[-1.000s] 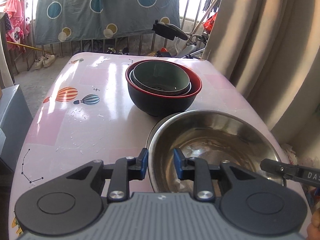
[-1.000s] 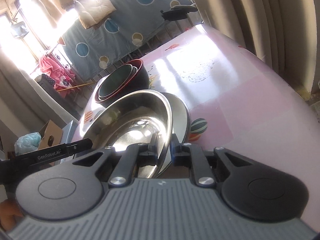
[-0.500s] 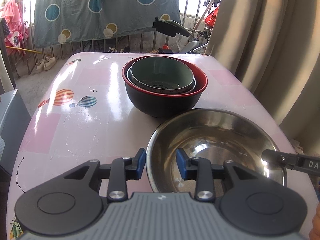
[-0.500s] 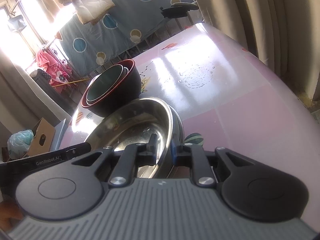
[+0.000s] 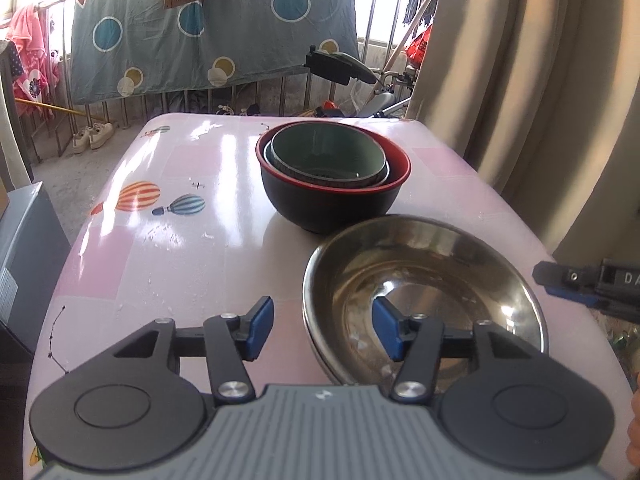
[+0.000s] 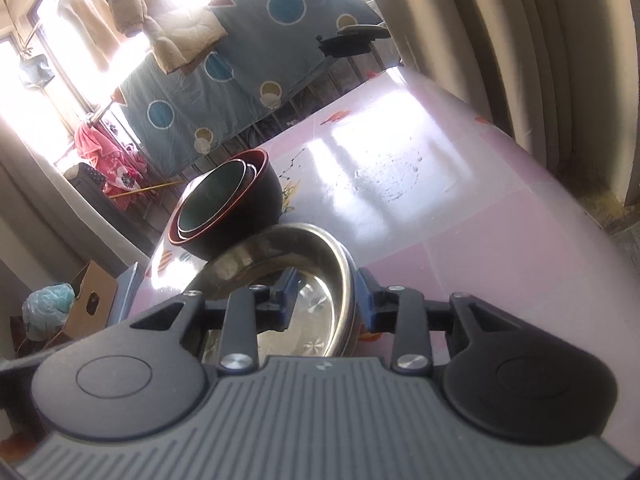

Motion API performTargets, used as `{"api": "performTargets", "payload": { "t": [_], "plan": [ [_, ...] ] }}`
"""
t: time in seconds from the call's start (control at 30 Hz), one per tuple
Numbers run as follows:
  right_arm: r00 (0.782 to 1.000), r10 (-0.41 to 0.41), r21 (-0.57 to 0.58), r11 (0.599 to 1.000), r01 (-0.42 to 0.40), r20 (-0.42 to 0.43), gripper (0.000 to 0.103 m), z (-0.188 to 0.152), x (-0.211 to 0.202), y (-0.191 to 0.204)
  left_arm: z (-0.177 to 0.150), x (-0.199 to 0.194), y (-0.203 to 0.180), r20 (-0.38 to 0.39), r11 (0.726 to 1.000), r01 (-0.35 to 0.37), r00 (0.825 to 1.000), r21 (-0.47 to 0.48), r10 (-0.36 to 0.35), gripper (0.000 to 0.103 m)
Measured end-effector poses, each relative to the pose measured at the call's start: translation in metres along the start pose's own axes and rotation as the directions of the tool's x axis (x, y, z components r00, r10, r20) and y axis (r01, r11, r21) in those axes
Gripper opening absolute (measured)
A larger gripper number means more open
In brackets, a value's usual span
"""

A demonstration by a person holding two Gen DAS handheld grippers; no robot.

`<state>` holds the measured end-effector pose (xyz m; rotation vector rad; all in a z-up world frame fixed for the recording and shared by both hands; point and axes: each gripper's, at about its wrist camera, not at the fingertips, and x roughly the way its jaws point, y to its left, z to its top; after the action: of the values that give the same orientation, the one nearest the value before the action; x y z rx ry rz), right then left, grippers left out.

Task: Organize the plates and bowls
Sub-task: 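Set the steel bowl down beside the red bowl stack and open both grippers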

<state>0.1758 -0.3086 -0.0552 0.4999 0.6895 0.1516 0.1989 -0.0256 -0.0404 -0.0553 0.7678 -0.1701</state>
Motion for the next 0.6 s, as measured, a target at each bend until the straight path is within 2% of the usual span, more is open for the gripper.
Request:
{"api": "performTargets", "payload": {
  "t": [0.33,0.47,0.6],
  "plan": [
    [0.997,-0.068,-0.032,0.997,0.067,-0.039,0.031,-0.013,0.005,-0.006,-0.016,0.016,-0.007,-0.075,1.0,-0.008,0.997,0.02,0.009,0.055],
    [0.995,-0.086,-0.078,0.994,0.082,-0.044,0.036,-0.02,0.009,-0.001,-0.019,0.02,-0.008,-0.095,1.0,-0.003,0.995,-0.002,0.003,0.055],
    [0.996,-0.08,-0.069,0.995,0.078,-0.034,0.036,-0.018,0.005,0.002,-0.017,0.014,-0.009,-0.081,1.0,-0.01,0.997,0.001,0.01,0.056]
  ]
}}
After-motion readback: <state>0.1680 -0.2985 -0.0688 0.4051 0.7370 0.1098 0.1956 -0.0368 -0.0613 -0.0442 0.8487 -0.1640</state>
